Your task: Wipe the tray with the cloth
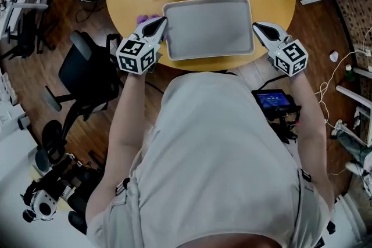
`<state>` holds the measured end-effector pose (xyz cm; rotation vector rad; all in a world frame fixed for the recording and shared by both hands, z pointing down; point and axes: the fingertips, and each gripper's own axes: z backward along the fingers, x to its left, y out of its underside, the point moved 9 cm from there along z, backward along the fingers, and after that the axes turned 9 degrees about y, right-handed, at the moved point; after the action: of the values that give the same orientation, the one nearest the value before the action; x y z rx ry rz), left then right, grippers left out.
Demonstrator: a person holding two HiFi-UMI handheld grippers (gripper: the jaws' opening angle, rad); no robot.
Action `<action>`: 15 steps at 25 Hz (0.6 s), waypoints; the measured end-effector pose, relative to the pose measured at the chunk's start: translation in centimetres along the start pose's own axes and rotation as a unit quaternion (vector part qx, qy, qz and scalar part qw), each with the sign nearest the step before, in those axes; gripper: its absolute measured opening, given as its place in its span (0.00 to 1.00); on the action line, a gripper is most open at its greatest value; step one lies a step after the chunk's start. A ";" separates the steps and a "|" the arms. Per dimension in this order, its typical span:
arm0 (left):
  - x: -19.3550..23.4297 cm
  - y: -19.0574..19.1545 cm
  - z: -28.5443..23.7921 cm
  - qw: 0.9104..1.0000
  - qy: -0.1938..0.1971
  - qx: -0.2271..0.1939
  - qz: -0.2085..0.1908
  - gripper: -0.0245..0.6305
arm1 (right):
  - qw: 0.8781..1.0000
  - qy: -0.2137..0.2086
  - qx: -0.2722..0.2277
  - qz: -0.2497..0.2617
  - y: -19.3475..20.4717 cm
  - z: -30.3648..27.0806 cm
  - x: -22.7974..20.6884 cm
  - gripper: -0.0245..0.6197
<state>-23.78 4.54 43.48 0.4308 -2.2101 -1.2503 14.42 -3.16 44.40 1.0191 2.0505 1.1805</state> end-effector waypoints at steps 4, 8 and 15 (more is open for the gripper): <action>-2.5 -1.1 -1.1 0.998 0.045 -0.045 -0.020 0.04 | 1.000 -0.013 -0.022 0.005 -1.5 -0.3 0.4 0.04; -3.7 -1.0 -1.8 0.997 0.059 -0.054 -0.025 0.04 | 0.999 -0.020 -0.025 0.007 -1.9 -0.6 0.7 0.04; -3.9 -0.6 -1.3 0.996 0.078 -0.047 -0.023 0.04 | 1.000 -0.024 -0.020 0.002 -1.7 -0.8 0.8 0.04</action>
<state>-19.88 5.39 42.23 0.5258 -2.0121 -1.2935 12.75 -3.40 43.19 1.0221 1.9811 1.1843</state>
